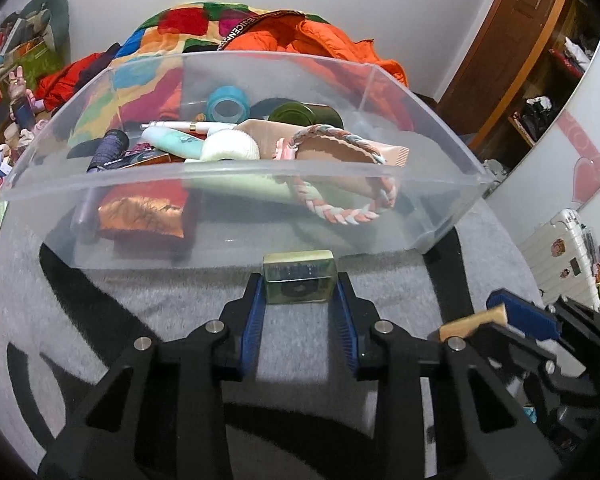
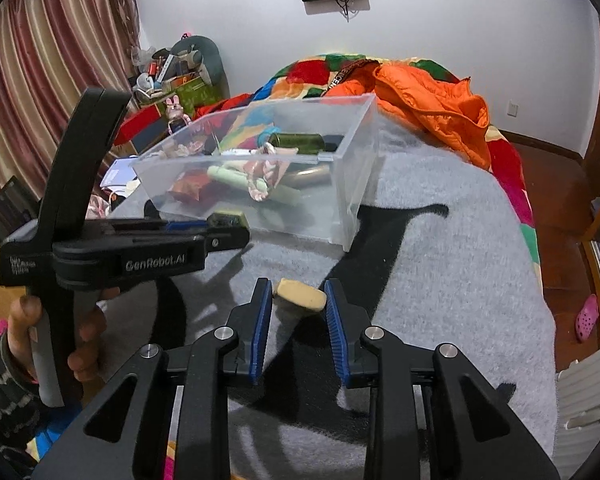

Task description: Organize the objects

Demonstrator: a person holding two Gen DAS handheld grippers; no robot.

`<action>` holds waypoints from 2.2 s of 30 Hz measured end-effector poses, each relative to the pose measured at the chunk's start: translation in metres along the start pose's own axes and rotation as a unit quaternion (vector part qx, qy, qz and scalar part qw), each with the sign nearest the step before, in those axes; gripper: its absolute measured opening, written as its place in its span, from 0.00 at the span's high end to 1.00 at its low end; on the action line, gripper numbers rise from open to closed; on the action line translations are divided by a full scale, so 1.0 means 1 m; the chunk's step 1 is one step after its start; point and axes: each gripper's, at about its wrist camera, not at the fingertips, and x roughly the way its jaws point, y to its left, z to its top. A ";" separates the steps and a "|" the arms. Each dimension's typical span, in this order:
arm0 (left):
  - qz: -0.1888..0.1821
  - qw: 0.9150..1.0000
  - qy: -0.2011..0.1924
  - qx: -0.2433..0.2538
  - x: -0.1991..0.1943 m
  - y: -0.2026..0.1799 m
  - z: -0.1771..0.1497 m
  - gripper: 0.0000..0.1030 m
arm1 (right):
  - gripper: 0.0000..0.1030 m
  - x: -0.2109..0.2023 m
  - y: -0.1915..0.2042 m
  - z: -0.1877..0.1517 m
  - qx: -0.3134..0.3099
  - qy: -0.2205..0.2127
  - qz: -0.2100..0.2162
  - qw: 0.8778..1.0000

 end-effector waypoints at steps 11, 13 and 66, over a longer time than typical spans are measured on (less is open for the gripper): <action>-0.005 0.999 -0.046 0.009 -0.041 0.012 -0.007 0.67 | 0.77 -0.012 0.015 0.028 -0.002 -0.038 0.011 0.999; -0.005 0.998 -0.057 0.009 -0.051 0.014 -0.004 0.67 | 0.77 -0.014 0.017 0.037 -0.002 -0.048 0.015 0.999; 0.018 0.989 -0.132 0.066 -0.102 0.028 0.017 0.40 | 0.50 -0.013 0.037 0.072 -0.020 -0.078 -0.025 0.996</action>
